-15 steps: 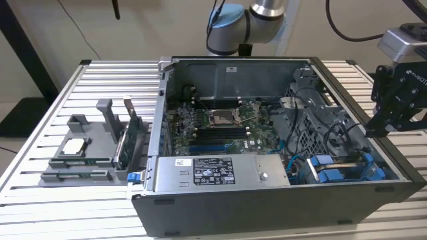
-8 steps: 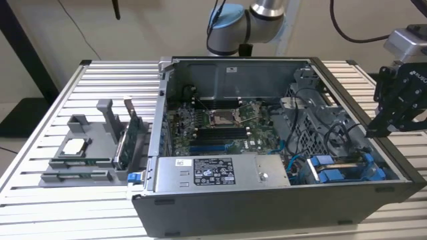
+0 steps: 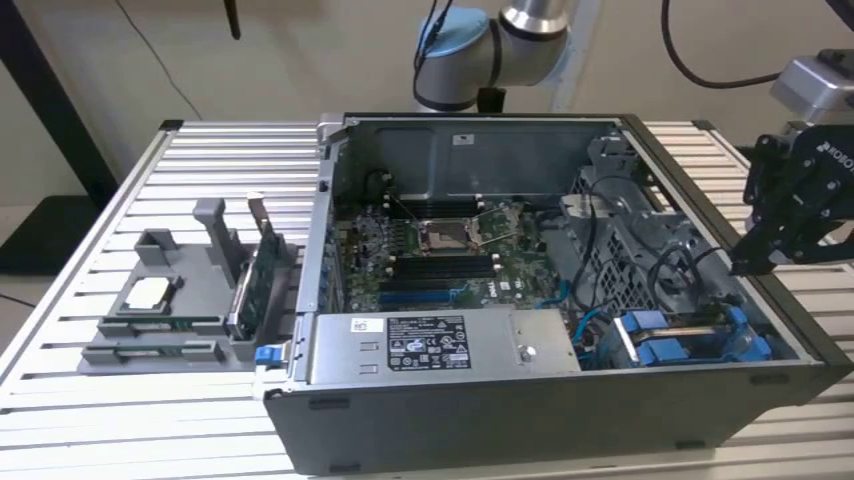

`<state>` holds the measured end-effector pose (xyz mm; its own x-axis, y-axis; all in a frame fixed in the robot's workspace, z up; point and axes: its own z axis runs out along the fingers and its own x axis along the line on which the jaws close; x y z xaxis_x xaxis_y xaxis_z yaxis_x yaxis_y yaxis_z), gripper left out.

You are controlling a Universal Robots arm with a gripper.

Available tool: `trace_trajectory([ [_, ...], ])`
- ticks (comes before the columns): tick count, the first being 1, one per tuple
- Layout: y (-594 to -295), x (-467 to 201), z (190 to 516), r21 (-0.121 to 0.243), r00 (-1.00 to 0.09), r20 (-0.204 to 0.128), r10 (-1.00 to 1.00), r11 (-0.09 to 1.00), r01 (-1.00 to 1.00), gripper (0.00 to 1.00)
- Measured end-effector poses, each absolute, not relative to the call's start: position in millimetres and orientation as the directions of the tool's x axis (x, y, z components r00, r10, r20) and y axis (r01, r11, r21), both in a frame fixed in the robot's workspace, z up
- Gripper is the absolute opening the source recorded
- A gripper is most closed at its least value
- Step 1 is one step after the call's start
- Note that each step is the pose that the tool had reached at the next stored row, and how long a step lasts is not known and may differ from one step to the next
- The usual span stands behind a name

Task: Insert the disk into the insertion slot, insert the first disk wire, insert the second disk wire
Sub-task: 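Insert the second disk wire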

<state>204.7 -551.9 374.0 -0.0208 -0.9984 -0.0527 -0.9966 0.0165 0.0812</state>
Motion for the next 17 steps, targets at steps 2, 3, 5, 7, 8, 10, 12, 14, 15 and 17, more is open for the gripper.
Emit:
trace_trajectory([
  [2, -551.9, 204.8, 373.3, 0.086, -0.021, -0.057, -0.998, 0.016, -0.996, 0.27],
  [3, -551.9, 204.7, 372.9, 0.088, -0.021, -0.062, -0.998, 0.016, -0.996, 0.27],
  [5, -551.9, 204.8, 372.7, 0.09, -0.021, -0.075, -0.997, 0.015, -0.996, 0.27],
  [7, -551.9, 204.9, 372.6, 0.09, -0.021, -0.09, -0.996, 0.013, -0.996, 0.27],
  [8, -551.8, 204.9, 372.7, 0.091, -0.021, -0.092, -0.995, 0.013, -0.996, 0.27],
  [10, -551.8, 204.8, 372.5, 0.092, -0.023, -0.094, -0.995, 0.014, -0.996, 0.25],
  [12, -551.9, 204.7, 372.5, 0.092, -0.023, -0.094, -0.995, 0.014, -0.996, 0.17],
  [14, -551.9, 204.8, 372.5, 0.092, -0.023, -0.094, -0.995, 0.014, -0.996, 0.17],
  [15, -551.9, 204.8, 372.5, 0.092, -0.023, -0.094, -0.995, 0.014, -0.996, 0.17],
  [17, -551.9, 204.8, 372.5, 0.093, -0.023, -0.094, -0.995, 0.014, -0.996, 0.17],
])
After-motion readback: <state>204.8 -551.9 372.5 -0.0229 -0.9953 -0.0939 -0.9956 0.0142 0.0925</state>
